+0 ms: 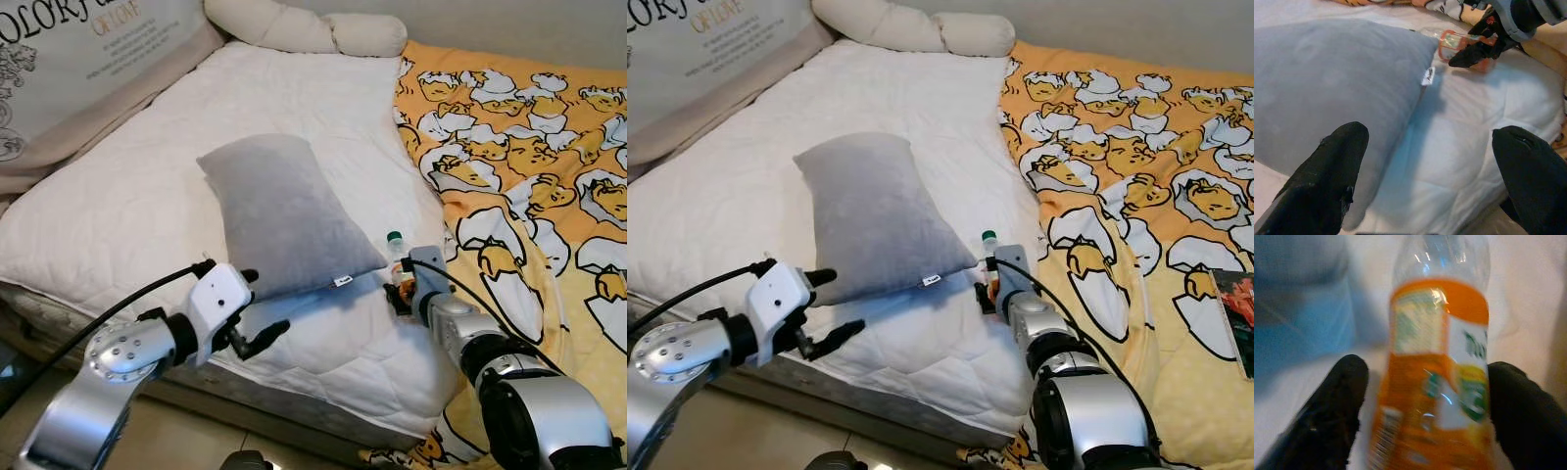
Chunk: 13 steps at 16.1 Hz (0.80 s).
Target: Clean up the room
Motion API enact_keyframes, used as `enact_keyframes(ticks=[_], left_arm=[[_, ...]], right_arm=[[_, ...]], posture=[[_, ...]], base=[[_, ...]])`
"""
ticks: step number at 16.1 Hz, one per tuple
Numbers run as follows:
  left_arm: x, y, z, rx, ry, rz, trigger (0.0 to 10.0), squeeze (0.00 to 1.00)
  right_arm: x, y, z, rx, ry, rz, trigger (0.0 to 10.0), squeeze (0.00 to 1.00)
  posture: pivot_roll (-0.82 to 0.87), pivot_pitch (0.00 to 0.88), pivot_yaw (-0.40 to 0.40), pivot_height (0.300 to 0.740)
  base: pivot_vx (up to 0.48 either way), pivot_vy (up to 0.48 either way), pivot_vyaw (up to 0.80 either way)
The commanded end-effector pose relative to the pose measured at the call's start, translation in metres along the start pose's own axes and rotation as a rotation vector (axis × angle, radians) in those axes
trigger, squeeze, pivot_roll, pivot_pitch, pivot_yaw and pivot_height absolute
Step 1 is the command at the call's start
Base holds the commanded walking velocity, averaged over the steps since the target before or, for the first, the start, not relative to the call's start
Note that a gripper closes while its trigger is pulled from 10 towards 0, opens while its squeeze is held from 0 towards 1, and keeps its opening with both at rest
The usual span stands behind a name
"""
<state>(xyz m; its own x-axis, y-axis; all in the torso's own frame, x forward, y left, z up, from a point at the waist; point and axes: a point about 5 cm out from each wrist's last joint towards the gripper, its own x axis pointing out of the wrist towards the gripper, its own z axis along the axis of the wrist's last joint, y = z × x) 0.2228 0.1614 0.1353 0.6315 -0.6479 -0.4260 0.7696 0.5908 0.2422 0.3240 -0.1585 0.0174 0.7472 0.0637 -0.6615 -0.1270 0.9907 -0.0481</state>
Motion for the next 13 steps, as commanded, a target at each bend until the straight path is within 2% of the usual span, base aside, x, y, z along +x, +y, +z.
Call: enact_keyframes(ticks=[1, 4, 8, 9, 10, 13], left_arm=[[-0.004, 0.001, 0.002, 0.010, 0.006, -0.005, 10.0, 0.00], [-0.008, 0.001, 0.002, 0.010, 0.020, -0.008, 10.0, 0.00], [-0.011, 0.001, -0.001, 0.000, 0.040, 0.001, 10.0, 0.00], [-0.012, 0.001, -0.002, -0.006, 0.040, 0.010, 10.0, 0.00], [-0.012, 0.001, -0.003, -0.025, 0.035, 0.039, 10.0, 0.00], [-0.009, -0.001, -0.007, -0.069, 0.013, 0.070, 10.0, 0.00]], right_arm=[[0.000, 0.000, -0.005, -0.002, 0.021, -0.017, 0.0, 0.00], [-0.001, -0.004, -0.014, 0.016, 0.068, -0.066, 0.0, 0.00], [-0.001, -0.006, -0.019, 0.106, 0.078, -0.076, 0.0, 0.00], [-0.001, -0.007, -0.017, 0.132, 0.065, -0.077, 0.0, 0.00], [-0.001, -0.010, -0.008, 0.205, 0.014, -0.077, 0.0, 0.00], [-0.002, -0.016, 0.011, 0.306, -0.104, -0.042, 0.0, 0.00]], posture=[[0.32, 0.000, -0.004, 0.740], [0.34, 0.000, -0.007, 0.740], [0.34, 0.000, -0.018, 0.740], [0.34, 0.000, -0.024, 0.740], [0.32, 0.000, -0.035, 0.740], [0.26, 0.000, -0.027, 0.740]], base=[[0.000, 0.000, 0.00], [0.000, 0.000, 0.00], [0.000, 0.000, 0.00], [0.000, 0.000, 0.00], [0.000, 0.000, 0.00], [0.000, 0.000, 0.00]])
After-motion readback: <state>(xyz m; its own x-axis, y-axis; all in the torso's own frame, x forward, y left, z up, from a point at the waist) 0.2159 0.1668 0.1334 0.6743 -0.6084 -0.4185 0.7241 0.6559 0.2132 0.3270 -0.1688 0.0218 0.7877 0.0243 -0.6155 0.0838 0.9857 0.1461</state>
